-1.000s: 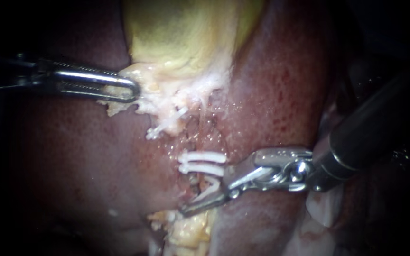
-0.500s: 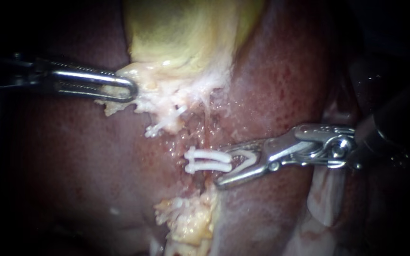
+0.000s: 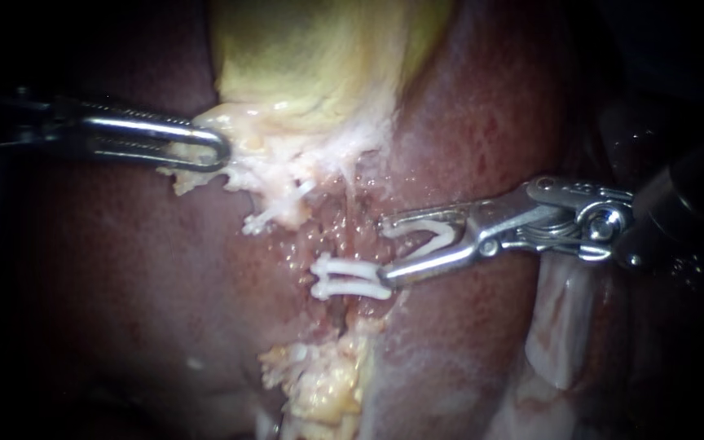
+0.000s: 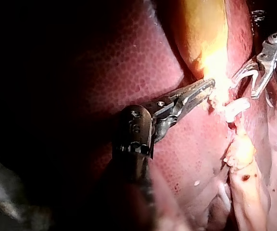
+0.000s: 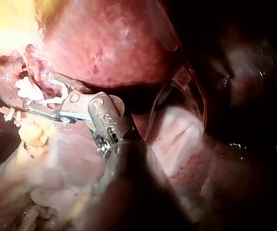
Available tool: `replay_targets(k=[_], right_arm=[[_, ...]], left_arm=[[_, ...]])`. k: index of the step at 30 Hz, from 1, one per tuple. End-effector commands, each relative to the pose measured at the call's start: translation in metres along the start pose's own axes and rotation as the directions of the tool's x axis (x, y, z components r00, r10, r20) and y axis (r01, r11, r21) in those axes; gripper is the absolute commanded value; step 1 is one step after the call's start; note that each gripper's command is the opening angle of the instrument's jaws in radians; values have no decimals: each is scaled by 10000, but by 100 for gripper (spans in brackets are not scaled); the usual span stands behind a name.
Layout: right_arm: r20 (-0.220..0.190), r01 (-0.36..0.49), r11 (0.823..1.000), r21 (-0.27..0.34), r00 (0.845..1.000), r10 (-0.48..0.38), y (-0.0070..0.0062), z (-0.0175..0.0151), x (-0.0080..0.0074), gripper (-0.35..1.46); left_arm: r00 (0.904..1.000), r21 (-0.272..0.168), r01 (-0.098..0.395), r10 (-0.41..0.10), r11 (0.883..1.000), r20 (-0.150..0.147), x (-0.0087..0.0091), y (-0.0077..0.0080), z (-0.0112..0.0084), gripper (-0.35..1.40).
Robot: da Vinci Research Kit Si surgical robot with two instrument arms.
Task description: Clipping third clip right tube
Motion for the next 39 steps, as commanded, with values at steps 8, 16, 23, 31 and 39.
replay_targets(k=[8,16,23,31,39], right_arm=[[-395,-52,10000,-2,9992,52,7,29,10,50],[-761,-80,10000,52,9971,84,11,45,17,50],[-1237,-258,9994,242,9919,286,11,53,20,50],[-1946,-615,9963,605,9782,722,6,57,27,50],[-2133,-977,9842,1474,9686,1281,-11,59,35,50]], left_arm=[[10000,69,36,-36,10000,-24,3,-2,-5,-35],[9998,146,99,-96,9998,-188,12,-3,-15,-35],[9997,182,118,-114,9998,-236,14,-2,-18,-35],[9997,188,120,-115,9998,-238,14,-1,-18,-35],[9997,188,119,-114,9998,-238,14,-1,-18,-35]])
